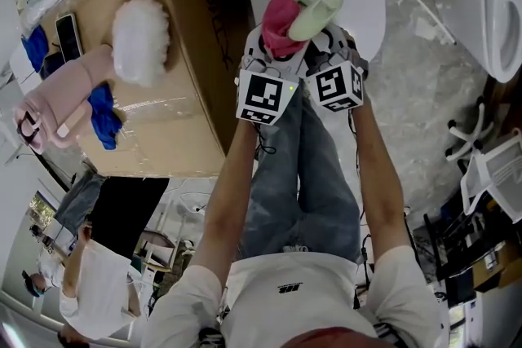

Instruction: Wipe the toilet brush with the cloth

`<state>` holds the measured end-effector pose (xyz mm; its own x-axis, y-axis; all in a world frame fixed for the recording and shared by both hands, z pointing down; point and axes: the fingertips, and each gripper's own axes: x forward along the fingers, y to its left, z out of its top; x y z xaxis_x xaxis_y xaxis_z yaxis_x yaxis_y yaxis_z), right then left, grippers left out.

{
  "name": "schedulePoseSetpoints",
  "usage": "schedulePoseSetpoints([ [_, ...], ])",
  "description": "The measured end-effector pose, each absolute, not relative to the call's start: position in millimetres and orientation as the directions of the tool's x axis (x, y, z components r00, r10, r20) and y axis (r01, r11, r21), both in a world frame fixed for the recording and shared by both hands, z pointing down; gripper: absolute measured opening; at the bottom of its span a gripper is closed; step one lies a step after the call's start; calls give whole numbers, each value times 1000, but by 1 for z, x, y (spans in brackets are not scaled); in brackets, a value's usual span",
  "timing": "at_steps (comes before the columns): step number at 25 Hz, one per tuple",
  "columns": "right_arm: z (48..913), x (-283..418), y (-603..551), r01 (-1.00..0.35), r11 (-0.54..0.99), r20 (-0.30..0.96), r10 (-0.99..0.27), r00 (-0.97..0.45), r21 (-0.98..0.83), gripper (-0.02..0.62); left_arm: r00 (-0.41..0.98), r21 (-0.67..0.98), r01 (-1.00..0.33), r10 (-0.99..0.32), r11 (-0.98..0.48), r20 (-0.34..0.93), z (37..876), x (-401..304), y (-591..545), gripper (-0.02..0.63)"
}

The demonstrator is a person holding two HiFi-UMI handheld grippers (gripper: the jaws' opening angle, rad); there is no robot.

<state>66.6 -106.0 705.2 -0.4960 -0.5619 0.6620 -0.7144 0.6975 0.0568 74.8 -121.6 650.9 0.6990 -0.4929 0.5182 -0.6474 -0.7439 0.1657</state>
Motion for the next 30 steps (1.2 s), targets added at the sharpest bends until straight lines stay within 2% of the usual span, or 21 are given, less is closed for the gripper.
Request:
schedulePoseSetpoints([
  [4, 708, 70, -107, -733, 678, 641, -587, -494, 55, 67, 702, 156, -637, -485, -755, 521, 658, 80, -122, 196],
  [6, 708, 70, -107, -740, 671, 632, -594, -498, 49, 67, 700, 149, -637, -487, -756, 522, 661, 81, -123, 149],
  [9, 709, 72, -107, -743, 668, 616, -603, -508, 40, 64, 713, 153, -623, -477, -767, 514, 664, 85, -121, 126],
  [17, 709, 74, -107, -740, 671, 623, -597, -506, 42, 60, 729, 145, -604, -470, -783, 498, 641, 86, -123, 124],
  [30, 708, 74, -107, -737, 674, 633, -588, -504, 39, 60, 797, 126, -552, -477, -824, 370, 554, 88, -135, 129],
])
